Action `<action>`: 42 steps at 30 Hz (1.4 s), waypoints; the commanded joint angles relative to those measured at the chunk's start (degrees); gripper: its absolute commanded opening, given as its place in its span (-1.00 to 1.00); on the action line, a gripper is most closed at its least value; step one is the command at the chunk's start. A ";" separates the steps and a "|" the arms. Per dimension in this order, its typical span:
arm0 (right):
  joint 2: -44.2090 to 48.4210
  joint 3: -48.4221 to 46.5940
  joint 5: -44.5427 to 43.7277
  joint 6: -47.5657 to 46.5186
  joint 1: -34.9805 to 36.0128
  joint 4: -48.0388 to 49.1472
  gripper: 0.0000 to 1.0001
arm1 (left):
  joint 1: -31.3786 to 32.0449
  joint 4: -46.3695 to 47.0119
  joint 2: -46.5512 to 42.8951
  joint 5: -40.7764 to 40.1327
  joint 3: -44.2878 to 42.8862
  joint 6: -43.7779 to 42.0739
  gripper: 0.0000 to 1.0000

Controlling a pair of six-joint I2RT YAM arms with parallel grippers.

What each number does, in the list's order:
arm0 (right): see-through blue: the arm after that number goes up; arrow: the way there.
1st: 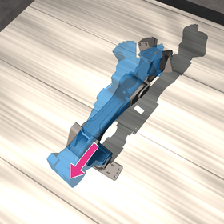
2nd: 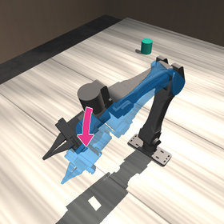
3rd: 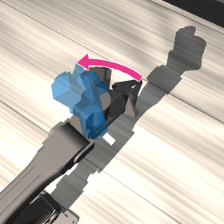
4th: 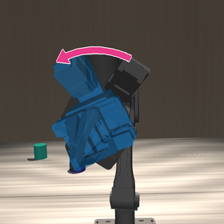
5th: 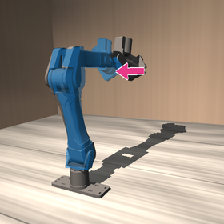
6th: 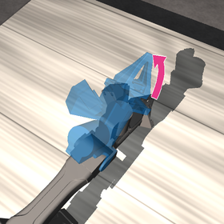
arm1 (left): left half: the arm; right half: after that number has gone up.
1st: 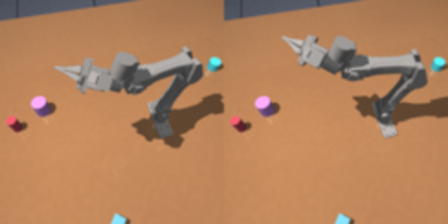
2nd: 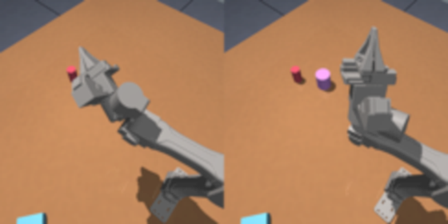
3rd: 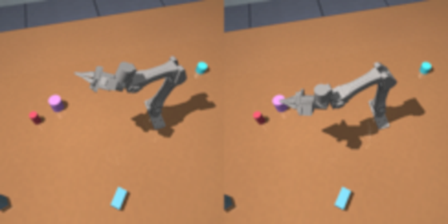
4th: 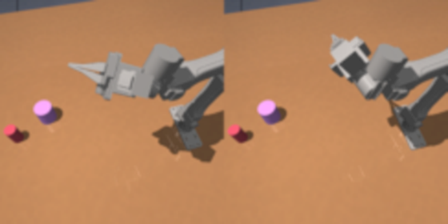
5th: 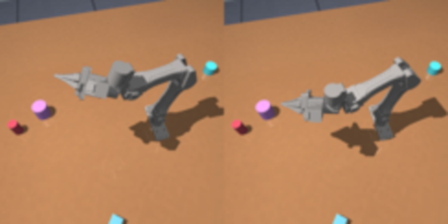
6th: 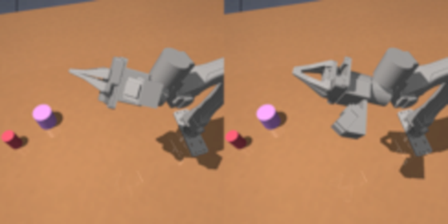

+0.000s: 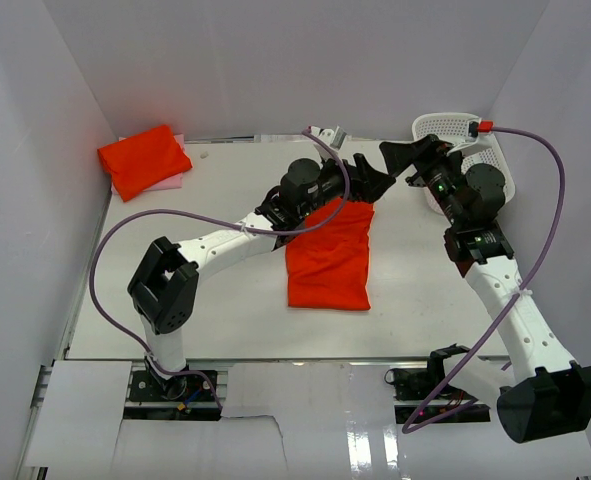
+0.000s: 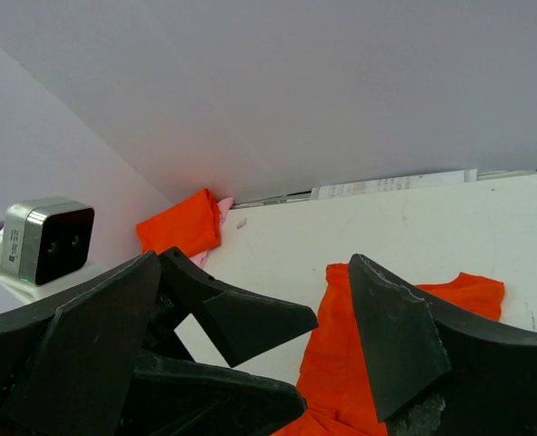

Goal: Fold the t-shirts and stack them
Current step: Grab one side of the 2/3 rectangular tshirt with both arms

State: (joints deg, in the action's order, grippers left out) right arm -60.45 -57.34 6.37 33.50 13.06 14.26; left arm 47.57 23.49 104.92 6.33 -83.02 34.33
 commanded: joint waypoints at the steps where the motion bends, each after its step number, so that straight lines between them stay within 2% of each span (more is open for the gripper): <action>1: -0.03 -2.51 0.31 2.01 0.48 4.11 0.80 | 0.68 2.18 -0.69 2.90 -2.05 -0.84 0.96; 5: -0.11 -2.42 1.19 2.10 0.65 4.02 0.80 | 0.77 2.27 -0.51 2.91 -2.59 -0.23 0.96; 12: -0.29 -2.51 1.36 2.89 0.83 5.95 0.80 | 0.86 3.67 2.03 9.83 -4.08 -0.05 0.96; 16: 0.06 -2.25 0.75 3.33 0.92 5.69 0.80 | 0.94 7.00 0.99 8.36 -1.19 0.92 0.96; 24: 1.20 0.65 4.26 3.59 0.83 12.01 0.80 | 0.77 10.35 0.11 9.40 1.20 1.27 0.96; 30: 3.92 3.10 -2.85 7.89 0.83 8.51 0.80 | 0.33 12.36 -0.07 11.07 2.16 3.02 0.96; 34: 5.25 4.44 -3.82 9.13 0.83 10.61 0.80 | -0.28 14.83 -0.77 11.07 3.92 4.52 0.96; 37: 5.42 4.60 -4.35 10.62 0.83 9.20 0.80 | -2.12 15.01 0.63 15.70 3.05 9.24 0.96; 40: 5.95 5.92 -3.91 11.06 0.83 12.36 0.80 | -3.01 15.71 2.48 21.51 1.47 10.33 0.96; 41: 5.95 6.97 -3.82 10.80 0.83 13.59 0.80 | -3.01 16.58 2.39 22.32 1.81 9.89 0.96; 42: 6.13 7.33 -4.17 10.80 0.83 15.17 0.80 | -2.92 21.64 1.96 22.76 3.03 9.53 0.96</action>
State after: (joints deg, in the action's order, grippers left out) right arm -55.51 -51.42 3.68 43.27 13.69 23.14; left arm 45.19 37.65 107.59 23.38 -79.53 42.59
